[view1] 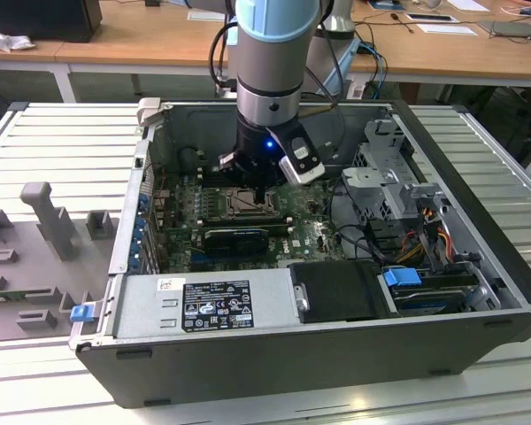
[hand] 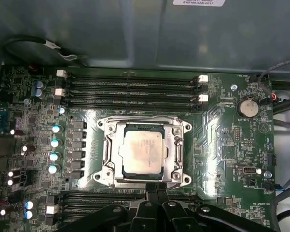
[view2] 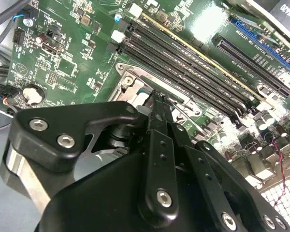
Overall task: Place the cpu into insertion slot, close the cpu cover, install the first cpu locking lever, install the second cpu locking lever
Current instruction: 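Install the second cpu locking lever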
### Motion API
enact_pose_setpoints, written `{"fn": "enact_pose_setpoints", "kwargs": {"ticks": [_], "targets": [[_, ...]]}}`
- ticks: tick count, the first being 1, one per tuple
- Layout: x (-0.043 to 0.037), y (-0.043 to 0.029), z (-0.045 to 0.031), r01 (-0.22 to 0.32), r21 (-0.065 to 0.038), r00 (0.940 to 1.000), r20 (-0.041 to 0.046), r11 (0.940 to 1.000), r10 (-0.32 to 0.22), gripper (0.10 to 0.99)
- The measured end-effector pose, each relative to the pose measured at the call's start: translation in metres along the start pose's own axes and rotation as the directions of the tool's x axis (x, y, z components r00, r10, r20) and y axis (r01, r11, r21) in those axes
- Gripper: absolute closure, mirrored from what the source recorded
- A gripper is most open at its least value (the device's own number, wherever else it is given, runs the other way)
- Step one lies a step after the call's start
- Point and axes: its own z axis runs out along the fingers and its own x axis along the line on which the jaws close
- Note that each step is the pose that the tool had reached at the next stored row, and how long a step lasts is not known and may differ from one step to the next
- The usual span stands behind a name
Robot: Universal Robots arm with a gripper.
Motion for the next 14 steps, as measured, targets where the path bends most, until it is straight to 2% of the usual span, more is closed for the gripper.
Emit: {"fn": "enact_pose_setpoints", "kwargs": {"ticks": [4,8,12,14], "targets": [[0.0026,-0.0063,-0.0006,0.0,-0.006,1.0,0.0002,1.0,0.0,0.98],[0.0068,-0.0092,-0.0003,0.0,-0.008,1.0,0.0002,1.0,0.0,0.98],[0.0238,-0.0093,0.0011,0.001,-0.008,1.0,0.0001,1.0,-0.001,0.98],[0.028,-0.0097,0.0032,0.004,-0.01,1.0,-0.0002,0.9999,-0.004,0.98]]}}
